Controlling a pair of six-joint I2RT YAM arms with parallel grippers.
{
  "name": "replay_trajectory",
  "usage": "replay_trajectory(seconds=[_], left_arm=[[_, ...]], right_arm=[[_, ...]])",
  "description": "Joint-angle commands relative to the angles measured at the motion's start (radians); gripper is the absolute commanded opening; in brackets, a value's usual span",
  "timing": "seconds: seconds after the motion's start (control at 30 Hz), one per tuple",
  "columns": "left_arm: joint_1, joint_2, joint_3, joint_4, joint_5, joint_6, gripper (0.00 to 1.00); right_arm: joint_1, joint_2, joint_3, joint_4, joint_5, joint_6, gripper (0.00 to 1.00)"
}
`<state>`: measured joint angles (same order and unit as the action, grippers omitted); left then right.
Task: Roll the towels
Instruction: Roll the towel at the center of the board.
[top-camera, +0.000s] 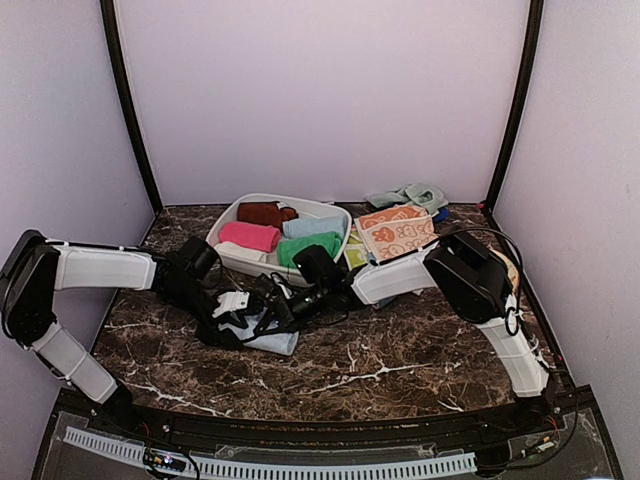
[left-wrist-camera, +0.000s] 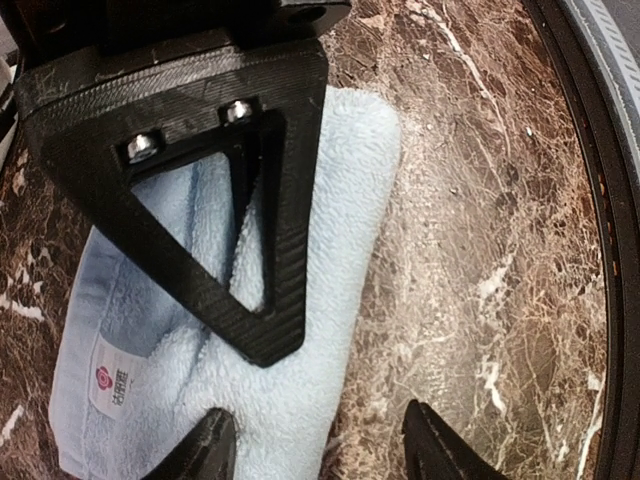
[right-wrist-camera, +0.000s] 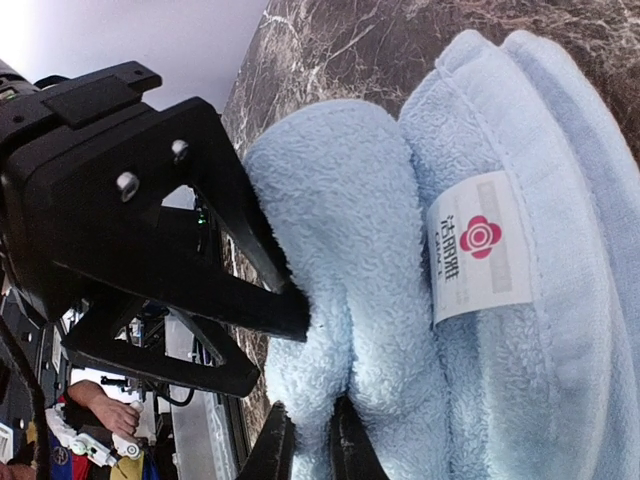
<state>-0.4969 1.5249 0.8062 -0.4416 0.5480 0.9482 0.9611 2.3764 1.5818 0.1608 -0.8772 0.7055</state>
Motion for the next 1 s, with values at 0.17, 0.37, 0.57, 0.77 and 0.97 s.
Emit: replay_trajectory(seconds=[0.17, 0.37, 0.57, 0.77, 0.97], left_arm=[[-0.01, -0.111, 0.025, -0.106, 0.0, 0.04, 0.6], [-0.012, -0.03, 0.035, -0.076, -0.016, 0.023, 0.59], [-0.016, 0.048, 0.063, -0.057, -0.023, -0.003, 0.46], [-0.016, 0.124, 0.082, -0.081, 0.002, -0.035, 0.13], [-0.013, 0.149, 0.088, -0.185, 0.055, -0.032, 0.0]], right_arm=[[0.018, 0.046, -0.016, -0.161, -0.05, 0.019, 0.06], [0.017, 0.041, -0.031, -0.121, -0.058, 0.046, 0.07], [0.017, 0.035, -0.033, -0.086, -0.062, 0.083, 0.08], [-0.024, -0.062, -0.229, 0.386, -0.038, 0.297, 0.35], [-0.091, -0.292, -0.373, 0.296, 0.171, 0.08, 0.53]])
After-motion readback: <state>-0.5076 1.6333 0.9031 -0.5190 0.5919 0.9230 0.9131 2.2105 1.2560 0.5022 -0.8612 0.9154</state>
